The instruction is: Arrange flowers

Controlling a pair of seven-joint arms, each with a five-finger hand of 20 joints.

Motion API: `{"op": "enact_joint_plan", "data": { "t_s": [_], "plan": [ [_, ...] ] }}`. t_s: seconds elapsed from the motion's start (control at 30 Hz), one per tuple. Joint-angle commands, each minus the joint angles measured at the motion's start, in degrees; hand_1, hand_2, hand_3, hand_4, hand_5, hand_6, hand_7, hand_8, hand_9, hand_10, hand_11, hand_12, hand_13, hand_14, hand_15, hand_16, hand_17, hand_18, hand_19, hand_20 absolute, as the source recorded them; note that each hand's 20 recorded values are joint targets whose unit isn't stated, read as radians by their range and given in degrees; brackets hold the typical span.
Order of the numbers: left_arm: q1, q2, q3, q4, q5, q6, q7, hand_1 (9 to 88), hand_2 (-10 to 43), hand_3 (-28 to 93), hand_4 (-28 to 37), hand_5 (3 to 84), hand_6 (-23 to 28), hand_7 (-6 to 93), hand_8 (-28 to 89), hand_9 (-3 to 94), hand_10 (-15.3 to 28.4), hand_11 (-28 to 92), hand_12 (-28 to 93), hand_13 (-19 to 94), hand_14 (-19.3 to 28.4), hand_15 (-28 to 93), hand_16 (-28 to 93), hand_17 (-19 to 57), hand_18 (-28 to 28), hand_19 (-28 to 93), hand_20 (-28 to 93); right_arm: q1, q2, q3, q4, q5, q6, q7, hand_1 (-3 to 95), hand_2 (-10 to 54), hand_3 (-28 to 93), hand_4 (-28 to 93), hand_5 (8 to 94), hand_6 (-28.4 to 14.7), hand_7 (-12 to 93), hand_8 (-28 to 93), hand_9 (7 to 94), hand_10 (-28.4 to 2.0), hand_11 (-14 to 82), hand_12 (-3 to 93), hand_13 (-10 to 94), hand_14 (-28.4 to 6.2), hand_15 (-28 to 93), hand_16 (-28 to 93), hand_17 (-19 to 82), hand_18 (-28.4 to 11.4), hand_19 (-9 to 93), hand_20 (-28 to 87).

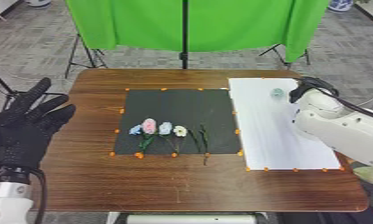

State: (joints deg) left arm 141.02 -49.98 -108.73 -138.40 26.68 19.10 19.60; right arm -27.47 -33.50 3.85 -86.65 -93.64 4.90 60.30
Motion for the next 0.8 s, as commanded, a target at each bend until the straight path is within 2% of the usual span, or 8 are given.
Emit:
{"op": "enact_joint_plan", "data": {
  "t_s": [0.03,0.07,0.23,0.33,0.63,0.73,0.8],
  "plan": [
    [-0.4,0.50,0.48,0.67,-0.37,-0.58,-0.12,21.1,8.9,77,-28.3,29.8,6.0,17.7,-11,33.2,21.2,31,12,26,28.4,61,-12,-7.2,26.3,59,25,1.3,0.1,-1.6,1.6,-0.4,-4.1,-0.4,32.8,-5.6,77,-24,30.5,-1.0,11,-10,75.7,-15.6,29.5,15.4,81,-7.6,59,16,44,-19.5,92,-18],
    [0.0,0.71,0.39,0.63,-0.53,-0.58,0.08,21.1,8.9,77,-28.3,29.8,6.0,17.7,-11,33.2,21.2,31,12,26,28.4,61,-12,-7.2,26.3,59,25,1.6,0.2,-2.1,1.7,0.2,-4.4,-0.7,32.9,-5.6,77,-24,30.5,-0.8,11,-10,75.6,-15.5,29.4,15.4,81,-7.6,59,16,44,-19.4,92,-18],
    [0.4,0.12,0.26,0.45,-0.42,-0.66,0.07,21.1,8.9,77,-28.3,29.7,6.0,17.8,-11,33.1,21.1,31,12,26,28.4,61,-12,-7.1,26.3,59,25,0.5,0.1,-1.6,2.3,-0.2,-6.9,-1.9,33.3,-5.7,77,-24,30.1,1.6,12,-11,74.6,-15.6,28.8,15.5,80,-7.5,59,16,43,-19.1,92,-18],
    [0.3,-0.07,0.29,0.37,-0.56,-0.18,0.26,21.1,8.9,77,-28.3,29.8,6.0,17.8,-11,33.1,21.1,31,12,26,28.4,61,-12,-7.1,26.3,59,25,0.6,-0.5,-2.1,2.7,-1.1,-7.0,-3.0,33.8,-6.0,77,-25,30.3,3.1,13,-11,74.1,-15.4,28.8,15.6,79,-7.6,60,16,43,-18.9,91,-18],
    [1.2,-0.33,0.23,0.13,-0.63,-0.29,1.44,21.1,8.9,77,-28.3,29.8,6.0,17.8,-11,33.1,20.9,31,12,26,28.4,61,-12,-7.1,26.2,59,25,1.0,-2.0,-3.0,3.5,-2.0,-7.1,-4.4,33.2,-6.7,78,-26,28.9,3.0,14,-12,72.0,-15.6,26.7,15.0,78,-7.6,60,15,42,-18.6,90,-18],
    [1.3,-0.50,0.13,0.09,-0.54,-0.22,1.34,21.1,8.9,77,-28.3,29.8,6.1,17.7,-11,33.1,21.0,31,11,26,28.4,61,-12,-7.1,26.3,59,25,-0.1,-2.3,-2.2,3.8,-1.8,-8.6,-4.4,34.0,-6.6,77,-26,33.2,3.8,15,-13,71.8,-15.4,25.7,14.9,78,-7.6,59,15,42,-18.5,89,-18],
    [1.4,-0.63,0.11,0.02,-0.62,-0.15,1.39,21.1,8.9,77,-28.3,29.9,6.2,17.6,-11,33.0,21.0,31,11,26,28.4,61,-12,-7.1,26.3,59,25,-0.7,-2.1,-2.6,3.9,-2.2,-6.7,-4.5,35.2,-6.9,77,-27,41.4,4.1,16,-14,71.7,-14.9,23.8,14.4,77,-7.7,58,14,42,-18.6,88,-18]
  ]
}}
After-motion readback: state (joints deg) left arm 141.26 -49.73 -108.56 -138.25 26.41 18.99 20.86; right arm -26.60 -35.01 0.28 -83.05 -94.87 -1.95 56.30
